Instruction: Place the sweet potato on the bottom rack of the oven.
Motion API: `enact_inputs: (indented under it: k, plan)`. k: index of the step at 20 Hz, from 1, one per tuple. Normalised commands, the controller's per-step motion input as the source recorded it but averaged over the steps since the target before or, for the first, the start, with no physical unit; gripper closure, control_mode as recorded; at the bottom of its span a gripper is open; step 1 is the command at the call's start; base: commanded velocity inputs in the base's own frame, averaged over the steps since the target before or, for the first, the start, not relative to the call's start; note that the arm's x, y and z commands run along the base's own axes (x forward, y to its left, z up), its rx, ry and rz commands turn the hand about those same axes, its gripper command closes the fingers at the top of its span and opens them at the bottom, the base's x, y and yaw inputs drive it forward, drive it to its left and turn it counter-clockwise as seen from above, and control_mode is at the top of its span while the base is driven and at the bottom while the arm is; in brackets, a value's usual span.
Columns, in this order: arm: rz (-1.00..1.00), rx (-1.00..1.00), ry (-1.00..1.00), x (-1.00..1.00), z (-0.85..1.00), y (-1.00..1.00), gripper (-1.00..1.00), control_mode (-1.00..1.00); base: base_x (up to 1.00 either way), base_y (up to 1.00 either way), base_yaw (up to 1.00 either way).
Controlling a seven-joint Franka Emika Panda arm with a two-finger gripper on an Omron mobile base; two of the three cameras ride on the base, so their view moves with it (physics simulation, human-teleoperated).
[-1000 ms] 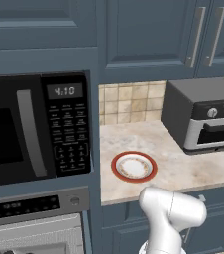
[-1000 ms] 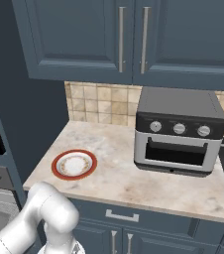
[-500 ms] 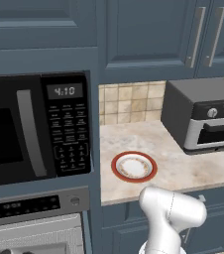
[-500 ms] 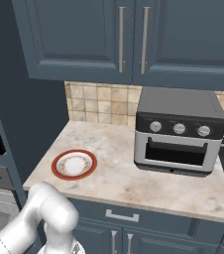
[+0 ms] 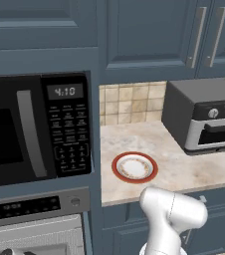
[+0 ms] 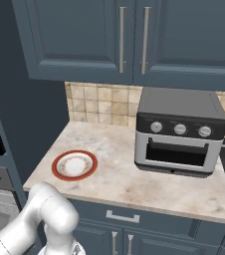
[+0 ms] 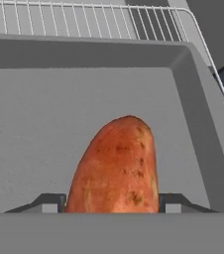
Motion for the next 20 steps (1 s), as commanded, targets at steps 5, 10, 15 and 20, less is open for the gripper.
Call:
enact_inputs:
  k: [5, 10, 15, 20]
  plan:
    - [0.0, 0.0, 0.0, 0.0, 0.0, 0.0, -1.0, -1.0, 0.0, 0.0, 0.0]
    - [0.0, 0.0, 0.0, -0.02, 0.19, 0.02, -1.0, -1.0, 0.0, 0.0, 0.0]
    - [0.0, 0.0, 0.0, -0.25, 0.63, 0.02, -1.0, -1.0, 0.0, 0.0, 0.0]
    - [0.0, 0.0, -0.03, -0.5, 0.84, 0.01, -1.0, -1.0, 0.0, 0.0, 0.0]
